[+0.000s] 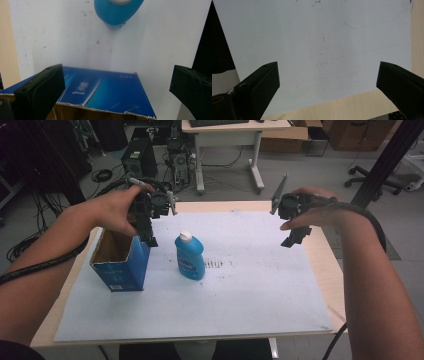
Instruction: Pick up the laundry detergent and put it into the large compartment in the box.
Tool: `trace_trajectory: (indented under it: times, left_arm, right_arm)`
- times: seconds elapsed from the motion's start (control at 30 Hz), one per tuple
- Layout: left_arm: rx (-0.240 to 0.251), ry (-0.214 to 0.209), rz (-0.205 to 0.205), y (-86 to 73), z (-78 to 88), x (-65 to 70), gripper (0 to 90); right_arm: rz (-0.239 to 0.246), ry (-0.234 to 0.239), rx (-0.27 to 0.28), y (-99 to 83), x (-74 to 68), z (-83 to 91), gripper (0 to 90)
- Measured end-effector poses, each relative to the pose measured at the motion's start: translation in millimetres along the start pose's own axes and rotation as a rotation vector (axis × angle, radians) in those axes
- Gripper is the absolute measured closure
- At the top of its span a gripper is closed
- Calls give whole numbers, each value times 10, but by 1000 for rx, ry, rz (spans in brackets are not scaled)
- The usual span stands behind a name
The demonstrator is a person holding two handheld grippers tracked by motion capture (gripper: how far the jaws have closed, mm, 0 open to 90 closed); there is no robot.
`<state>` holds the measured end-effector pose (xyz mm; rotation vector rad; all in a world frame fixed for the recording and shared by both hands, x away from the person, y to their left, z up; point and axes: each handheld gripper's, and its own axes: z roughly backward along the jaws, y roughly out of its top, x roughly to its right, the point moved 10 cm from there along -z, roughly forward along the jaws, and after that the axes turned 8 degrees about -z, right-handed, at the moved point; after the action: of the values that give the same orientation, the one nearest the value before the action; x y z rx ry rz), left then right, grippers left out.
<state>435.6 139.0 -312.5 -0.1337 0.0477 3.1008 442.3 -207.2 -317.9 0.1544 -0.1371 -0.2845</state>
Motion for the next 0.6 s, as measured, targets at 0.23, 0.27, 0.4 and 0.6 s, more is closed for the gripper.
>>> trace_trajectory:
  times: [0.23,0.27,0.4,0.6]
  left_arm:
    - [15,14,-30,13,31,-18,2]
    - [16,17,-38,18,32,-17,2]
    - [23,16,-76,62,56,-5,2]
    - [24,25,-139,147,104,-26,2]
  right_arm:
    - [7,-3,9,14,-23,22,46]
    - [7,-4,11,16,-26,22,46]
    - [6,-6,13,28,-45,9,50]
    - [0,-11,10,68,-57,-30,49]
